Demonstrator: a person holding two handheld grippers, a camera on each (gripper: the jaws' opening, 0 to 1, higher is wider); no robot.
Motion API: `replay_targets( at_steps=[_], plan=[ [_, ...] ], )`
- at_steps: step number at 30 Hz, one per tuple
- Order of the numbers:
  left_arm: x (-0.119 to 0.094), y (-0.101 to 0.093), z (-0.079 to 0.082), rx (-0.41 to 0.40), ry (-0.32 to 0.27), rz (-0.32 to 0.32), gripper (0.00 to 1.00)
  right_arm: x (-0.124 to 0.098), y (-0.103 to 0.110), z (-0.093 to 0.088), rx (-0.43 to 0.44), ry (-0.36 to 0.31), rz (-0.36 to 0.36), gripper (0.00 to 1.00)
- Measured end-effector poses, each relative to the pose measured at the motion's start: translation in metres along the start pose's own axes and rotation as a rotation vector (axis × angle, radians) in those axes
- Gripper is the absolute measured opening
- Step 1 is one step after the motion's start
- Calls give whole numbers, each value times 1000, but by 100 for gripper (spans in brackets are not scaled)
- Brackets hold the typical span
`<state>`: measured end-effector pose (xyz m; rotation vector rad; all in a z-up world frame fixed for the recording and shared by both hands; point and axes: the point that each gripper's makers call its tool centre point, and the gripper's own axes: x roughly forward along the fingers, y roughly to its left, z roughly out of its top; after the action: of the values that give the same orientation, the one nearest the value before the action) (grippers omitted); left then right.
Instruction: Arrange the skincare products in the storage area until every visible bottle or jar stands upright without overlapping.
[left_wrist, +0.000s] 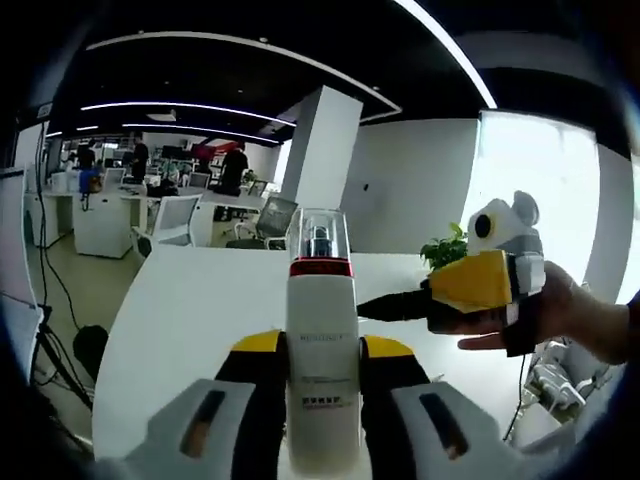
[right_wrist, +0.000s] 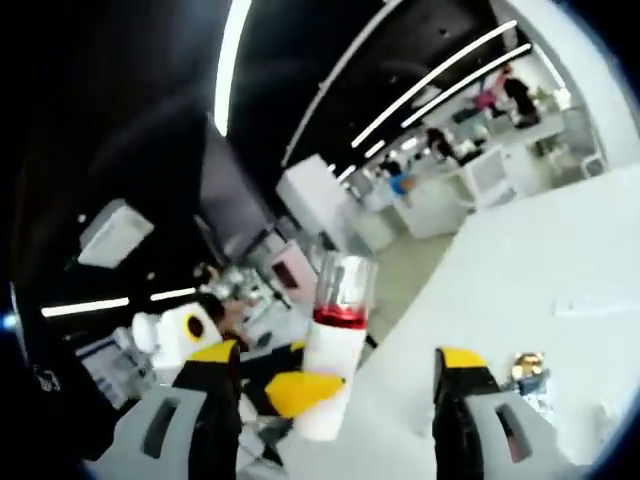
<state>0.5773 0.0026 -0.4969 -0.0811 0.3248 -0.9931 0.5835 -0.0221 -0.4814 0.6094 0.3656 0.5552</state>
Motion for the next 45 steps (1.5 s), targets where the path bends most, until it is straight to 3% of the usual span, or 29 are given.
replay_targets(
  at_steps=[19, 23, 24, 25, 30, 32, 36, 38, 45],
  plan=[
    [4, -19, 6, 71, 10, -37, 23, 6, 12, -13, 61, 27, -6, 65],
    [3, -23, 4, 54, 12, -44, 24, 6, 19, -15, 47, 37, 11, 49],
    [2, -24, 3, 58, 13, -42, 24, 5, 20, -16, 12, 37, 6, 39],
    [1, -25, 3, 60, 16, -40, 24, 6, 31, -13, -3, 21, 62, 32],
    [-4, -29, 6, 62, 4, -39, 24, 5, 35, -13, -12, -7, 40, 27],
    [-4, -32, 6, 67, 11, -33, 25, 5, 38, -13, -61, -2, 33, 25],
    [-9, -37, 4, 115, 17, -30, 26, 2, 46, -17, -311, 43, -3, 23],
    [-12, -40, 7, 75, -2, -56, 27, -3, 54, -16, -392, 61, 8, 23],
    [-28, -71, 22, 66, -42, -194, 28, -26, 71, -8, -437, 60, 65, 23]
  ],
)
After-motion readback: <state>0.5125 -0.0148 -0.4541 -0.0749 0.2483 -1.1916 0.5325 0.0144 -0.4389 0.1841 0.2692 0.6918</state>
